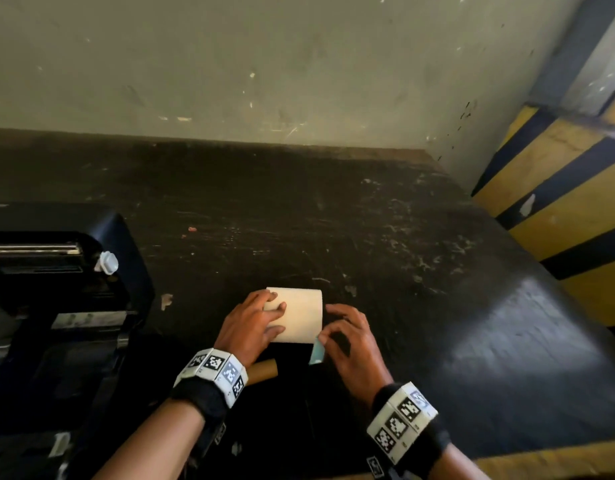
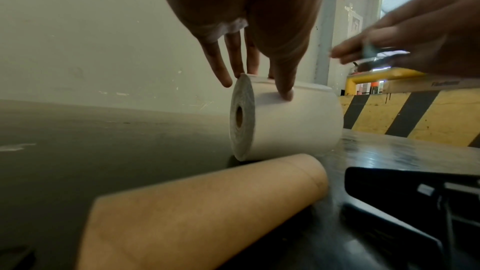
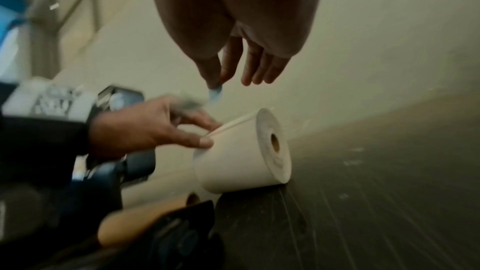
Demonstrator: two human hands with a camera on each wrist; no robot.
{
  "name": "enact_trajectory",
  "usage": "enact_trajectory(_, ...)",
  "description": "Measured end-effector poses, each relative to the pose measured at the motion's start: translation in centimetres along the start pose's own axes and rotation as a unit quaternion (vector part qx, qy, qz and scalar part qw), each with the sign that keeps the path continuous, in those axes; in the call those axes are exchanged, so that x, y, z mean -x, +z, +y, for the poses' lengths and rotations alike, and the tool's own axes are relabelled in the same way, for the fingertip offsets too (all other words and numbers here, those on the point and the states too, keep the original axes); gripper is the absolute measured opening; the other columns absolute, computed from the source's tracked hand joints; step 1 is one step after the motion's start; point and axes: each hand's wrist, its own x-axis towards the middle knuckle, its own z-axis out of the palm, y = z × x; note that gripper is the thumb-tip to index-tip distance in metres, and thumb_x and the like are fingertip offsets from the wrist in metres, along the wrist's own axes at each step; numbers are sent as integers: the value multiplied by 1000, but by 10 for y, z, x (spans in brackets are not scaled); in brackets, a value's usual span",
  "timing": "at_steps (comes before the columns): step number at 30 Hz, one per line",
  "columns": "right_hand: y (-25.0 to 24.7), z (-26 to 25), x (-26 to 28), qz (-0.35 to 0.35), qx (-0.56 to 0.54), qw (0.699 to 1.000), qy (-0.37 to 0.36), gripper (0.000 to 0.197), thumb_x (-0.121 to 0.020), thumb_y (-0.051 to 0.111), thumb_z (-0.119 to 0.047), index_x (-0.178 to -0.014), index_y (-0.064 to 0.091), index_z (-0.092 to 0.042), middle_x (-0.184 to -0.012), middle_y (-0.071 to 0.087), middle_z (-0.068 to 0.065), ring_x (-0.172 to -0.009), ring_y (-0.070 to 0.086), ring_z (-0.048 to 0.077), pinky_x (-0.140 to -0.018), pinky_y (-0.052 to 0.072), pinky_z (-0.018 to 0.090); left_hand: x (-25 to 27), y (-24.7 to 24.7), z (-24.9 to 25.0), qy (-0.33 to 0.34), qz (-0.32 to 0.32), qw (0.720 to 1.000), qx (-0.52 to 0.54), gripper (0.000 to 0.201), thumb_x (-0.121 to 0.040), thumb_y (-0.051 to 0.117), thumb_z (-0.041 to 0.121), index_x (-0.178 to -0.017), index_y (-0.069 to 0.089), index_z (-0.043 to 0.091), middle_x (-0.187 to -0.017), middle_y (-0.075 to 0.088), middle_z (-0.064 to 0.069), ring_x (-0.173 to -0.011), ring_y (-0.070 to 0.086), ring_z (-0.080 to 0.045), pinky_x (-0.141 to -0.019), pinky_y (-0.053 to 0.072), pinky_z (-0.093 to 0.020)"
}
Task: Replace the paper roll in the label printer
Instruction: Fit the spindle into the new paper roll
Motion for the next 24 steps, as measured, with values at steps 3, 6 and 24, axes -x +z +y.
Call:
enact_trajectory(3, -15, 22, 21, -44, 37, 995, 82, 4, -84, 66, -17, -84, 70, -16, -130, 49, -2, -121, 39, 7, -102, 36, 24, -1, 3, -3, 5, 1, 1000, 3, 40, -86, 60, 29, -125, 55, 20, -139, 41, 1, -134, 30, -13, -106, 37, -34)
enact_trajectory(6, -17, 43, 41, -167, 121, 965, 160, 5, -84, 64, -22, -84, 69, -23, -135, 48, 3, -127, 39, 18, -104, 34, 32, -2, 5, -4, 1, 7, 1000, 8, 40, -85, 62, 27, -124, 56, 18, -138, 43, 1, -134, 30, -14, -105, 39, -37)
enact_trajectory(24, -14, 26, 58, -188, 84, 960, 191, 47, -84, 64, -42, -126, 52, -25, -133, 49, 0, -123, 44, 18, -103, 41, 34, 1, 10, -6, 4, 7, 1000, -15, 43, -83, 65, 26, -124, 56, 17, -137, 43, -3, -134, 30, -17, -95, 46, -41)
